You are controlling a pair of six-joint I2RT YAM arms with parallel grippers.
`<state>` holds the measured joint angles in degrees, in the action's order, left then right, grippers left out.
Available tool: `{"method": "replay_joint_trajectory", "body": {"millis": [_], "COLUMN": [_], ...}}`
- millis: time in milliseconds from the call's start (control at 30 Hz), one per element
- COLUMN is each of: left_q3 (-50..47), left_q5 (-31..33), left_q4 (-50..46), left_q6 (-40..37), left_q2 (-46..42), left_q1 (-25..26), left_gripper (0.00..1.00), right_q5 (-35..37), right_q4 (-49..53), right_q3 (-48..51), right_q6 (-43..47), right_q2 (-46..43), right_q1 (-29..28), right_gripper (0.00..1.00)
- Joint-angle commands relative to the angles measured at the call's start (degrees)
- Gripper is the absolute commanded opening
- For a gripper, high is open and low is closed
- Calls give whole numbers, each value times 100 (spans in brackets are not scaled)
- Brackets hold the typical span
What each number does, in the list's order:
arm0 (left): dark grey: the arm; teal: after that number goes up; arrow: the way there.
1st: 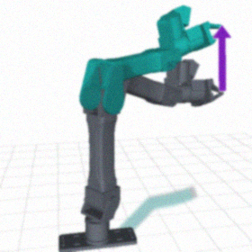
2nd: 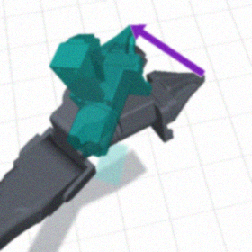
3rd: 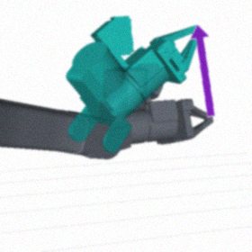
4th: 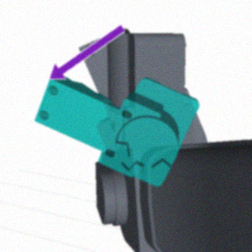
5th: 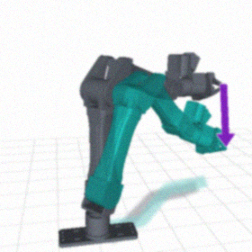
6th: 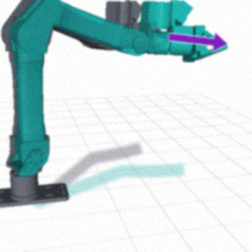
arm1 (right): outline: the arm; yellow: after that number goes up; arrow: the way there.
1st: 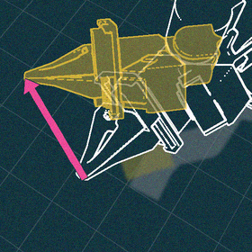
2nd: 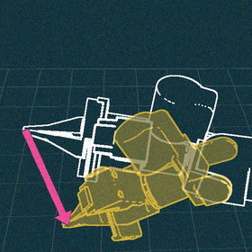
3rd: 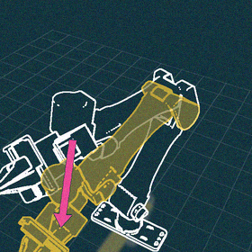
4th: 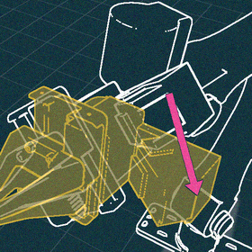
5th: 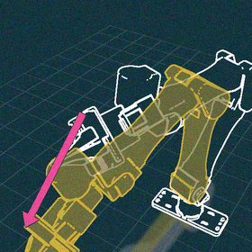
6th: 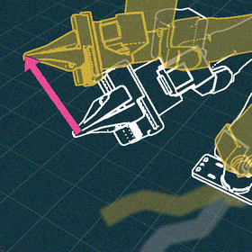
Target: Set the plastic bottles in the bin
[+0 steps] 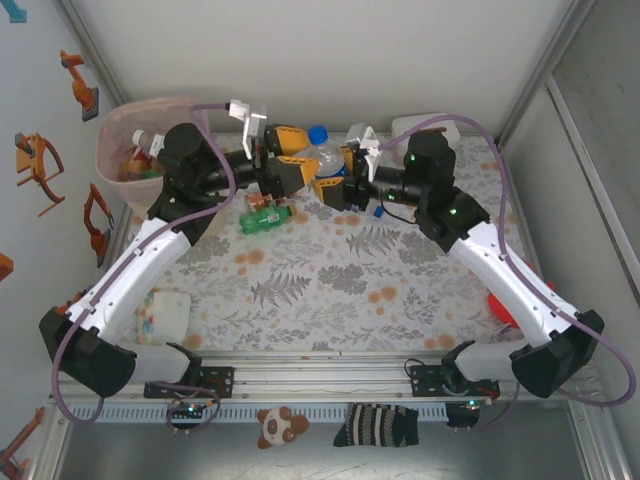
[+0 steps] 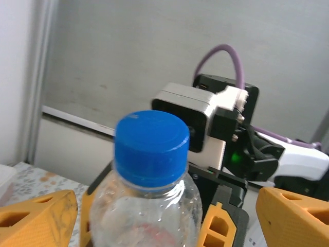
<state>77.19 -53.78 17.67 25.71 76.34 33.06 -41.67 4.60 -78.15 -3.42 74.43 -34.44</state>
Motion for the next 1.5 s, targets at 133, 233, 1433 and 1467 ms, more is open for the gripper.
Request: {"method": "replay_joint_trajectory", "body": {"millis": [133, 233, 1433, 1467], "left_q3": [309, 348, 212, 209], "left_q5": [-725, -785, 913, 1084], "left_q4": [385, 375, -1095, -1185], "left_q6": [-312, -338, -1919, -1975], "left_q2": [125, 171, -313, -366], "left_q1": [231, 280, 526, 526], "left_gripper": [87, 86, 57, 57], "right_q5": [-637, -709, 168, 215], "right_q4": [-498, -546, 447, 481], "right_q3": [-86, -84, -219, -210], "right_q6": [-529, -604, -60, -54], "right_q2": [-181, -216, -402, -432], "right_q1": [-22, -36, -217, -216], "right_gripper": [59, 59, 76, 77]}}
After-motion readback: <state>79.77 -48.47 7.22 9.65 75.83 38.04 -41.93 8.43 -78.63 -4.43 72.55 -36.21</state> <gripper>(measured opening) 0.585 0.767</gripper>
